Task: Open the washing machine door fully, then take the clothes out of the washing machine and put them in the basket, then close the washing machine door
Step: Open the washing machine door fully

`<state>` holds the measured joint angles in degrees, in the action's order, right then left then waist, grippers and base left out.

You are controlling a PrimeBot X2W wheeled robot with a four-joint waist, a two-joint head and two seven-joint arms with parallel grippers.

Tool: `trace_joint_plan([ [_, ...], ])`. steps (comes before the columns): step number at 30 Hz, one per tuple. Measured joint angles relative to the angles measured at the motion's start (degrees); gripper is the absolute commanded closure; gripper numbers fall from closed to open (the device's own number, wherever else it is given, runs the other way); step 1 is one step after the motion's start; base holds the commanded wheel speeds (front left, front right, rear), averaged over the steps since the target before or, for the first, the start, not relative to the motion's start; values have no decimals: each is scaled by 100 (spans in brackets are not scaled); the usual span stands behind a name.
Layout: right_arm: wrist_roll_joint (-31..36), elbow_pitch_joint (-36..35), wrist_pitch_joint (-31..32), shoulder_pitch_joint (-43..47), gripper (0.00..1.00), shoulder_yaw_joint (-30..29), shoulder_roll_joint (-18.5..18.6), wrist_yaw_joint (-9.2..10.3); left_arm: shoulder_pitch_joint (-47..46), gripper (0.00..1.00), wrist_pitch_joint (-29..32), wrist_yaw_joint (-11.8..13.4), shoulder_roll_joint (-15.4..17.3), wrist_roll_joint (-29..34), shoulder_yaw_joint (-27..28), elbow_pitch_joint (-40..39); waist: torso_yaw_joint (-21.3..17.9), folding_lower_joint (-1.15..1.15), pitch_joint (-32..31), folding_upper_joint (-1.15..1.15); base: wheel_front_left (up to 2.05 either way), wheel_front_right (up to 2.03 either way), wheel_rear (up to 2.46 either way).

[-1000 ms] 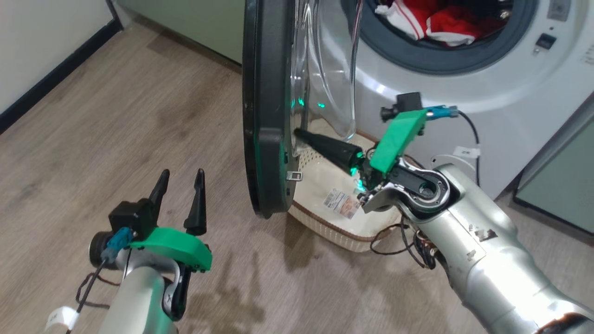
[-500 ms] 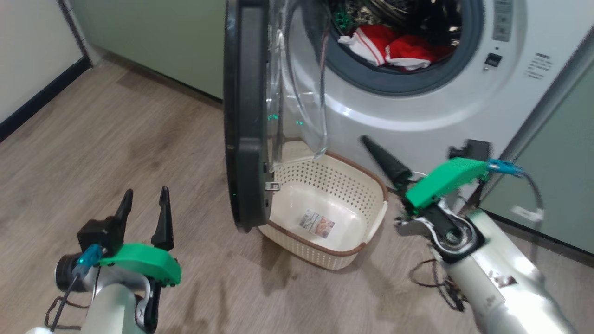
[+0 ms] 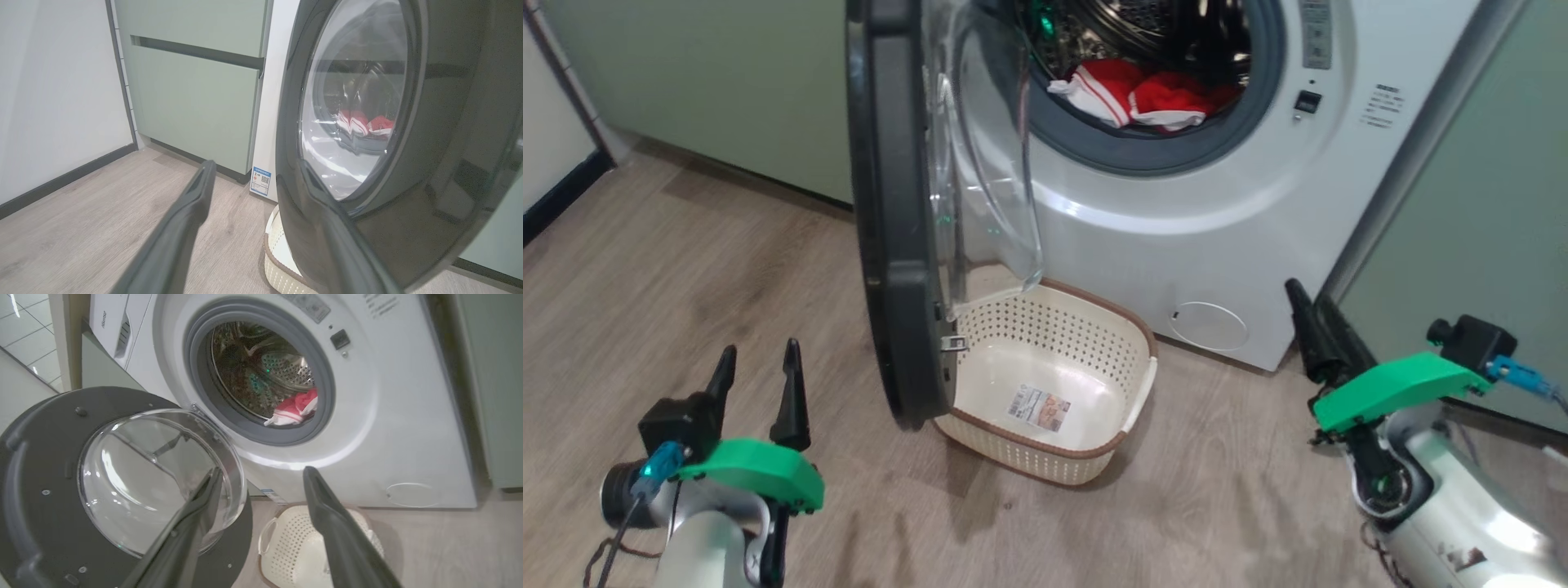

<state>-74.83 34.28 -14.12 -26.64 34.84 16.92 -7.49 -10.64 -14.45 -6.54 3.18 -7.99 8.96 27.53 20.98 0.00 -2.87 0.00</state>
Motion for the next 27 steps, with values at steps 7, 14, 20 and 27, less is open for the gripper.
trace_joint_plan([
  [7, 2434, -268, -26, 182, 0, -1361, -140, 0, 14, 0, 0, -9, -10, 43, 132, -5, -246, 0, 2, 0, 0, 0, 0],
  [14, 4656, -817, -26, 1095, 0, -2112, -546, -3, 14, 0, 0, -55, -21, 92, 152, 2, -266, 0, -17, 0, 0, 0, 0],
  [20, 5586, -1260, -27, 1563, 0, -2312, -817, -4, 14, 0, 0, -56, -26, 92, 192, 23, -275, 0, -38, 0, 0, 0, 0],
  [27, 5994, -1265, -26, 1972, 0, -2301, -838, -4, 14, 0, 0, -57, -35, 92, 307, 101, -249, 0, -31, 0, 0, 0, 0],
])
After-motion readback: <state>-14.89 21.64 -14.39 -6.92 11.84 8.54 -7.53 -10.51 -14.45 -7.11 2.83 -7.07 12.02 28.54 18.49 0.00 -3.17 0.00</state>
